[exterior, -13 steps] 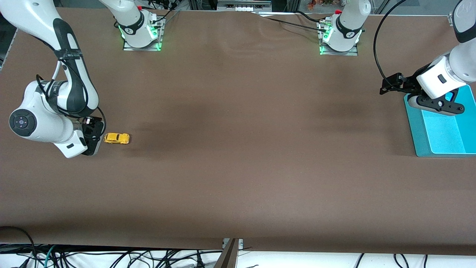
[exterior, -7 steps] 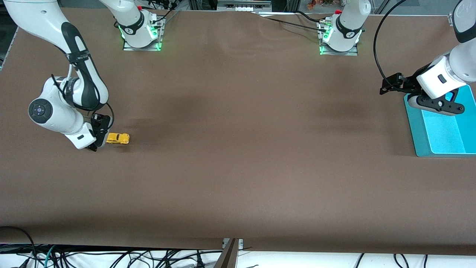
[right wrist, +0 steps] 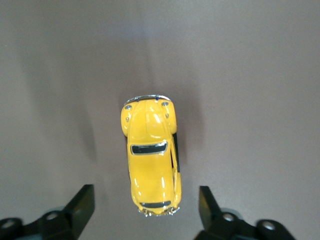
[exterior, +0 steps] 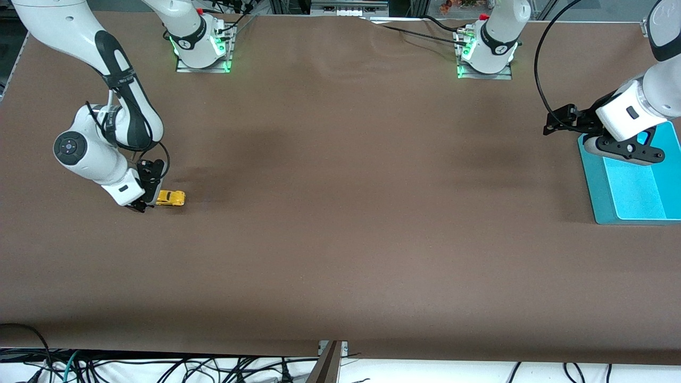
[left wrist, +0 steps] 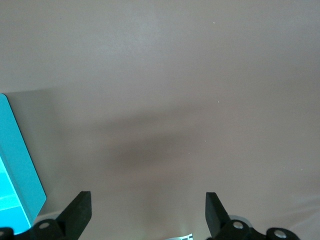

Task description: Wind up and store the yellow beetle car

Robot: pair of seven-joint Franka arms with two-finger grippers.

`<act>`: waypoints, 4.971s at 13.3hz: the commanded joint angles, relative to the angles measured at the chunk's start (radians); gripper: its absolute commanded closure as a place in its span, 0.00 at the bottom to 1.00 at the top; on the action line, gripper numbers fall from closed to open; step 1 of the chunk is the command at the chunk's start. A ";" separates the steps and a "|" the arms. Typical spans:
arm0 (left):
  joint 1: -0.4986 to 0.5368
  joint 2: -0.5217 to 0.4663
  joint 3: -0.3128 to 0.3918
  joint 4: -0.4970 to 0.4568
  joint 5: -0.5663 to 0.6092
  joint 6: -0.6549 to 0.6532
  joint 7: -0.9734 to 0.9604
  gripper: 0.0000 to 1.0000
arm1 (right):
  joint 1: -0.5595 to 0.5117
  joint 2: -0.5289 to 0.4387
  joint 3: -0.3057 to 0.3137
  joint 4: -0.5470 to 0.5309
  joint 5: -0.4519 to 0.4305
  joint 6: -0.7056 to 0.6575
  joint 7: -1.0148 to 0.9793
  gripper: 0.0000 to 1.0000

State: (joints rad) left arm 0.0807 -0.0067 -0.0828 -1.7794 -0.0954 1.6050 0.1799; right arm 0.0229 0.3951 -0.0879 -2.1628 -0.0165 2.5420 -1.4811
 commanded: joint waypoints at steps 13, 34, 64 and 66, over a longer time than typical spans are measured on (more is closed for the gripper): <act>0.010 0.004 -0.002 0.017 -0.030 -0.017 0.021 0.00 | -0.020 0.002 0.042 -0.029 0.064 0.050 -0.117 1.00; 0.010 0.004 -0.002 0.017 -0.032 -0.019 0.021 0.00 | -0.297 0.122 0.085 0.161 0.142 -0.017 -0.527 0.00; 0.068 0.033 -0.002 0.017 -0.082 -0.039 0.102 0.00 | -0.284 0.123 0.099 0.319 0.239 -0.137 -0.348 0.00; 0.068 0.033 -0.002 0.017 -0.082 -0.039 0.102 0.00 | -0.255 0.122 0.115 0.354 0.239 -0.156 -0.202 0.00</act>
State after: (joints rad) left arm 0.1385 0.0208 -0.0817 -1.7794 -0.1529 1.5856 0.2599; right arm -0.2553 0.5139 0.0129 -1.8493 0.2027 2.4225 -1.7958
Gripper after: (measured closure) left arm 0.000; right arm 0.000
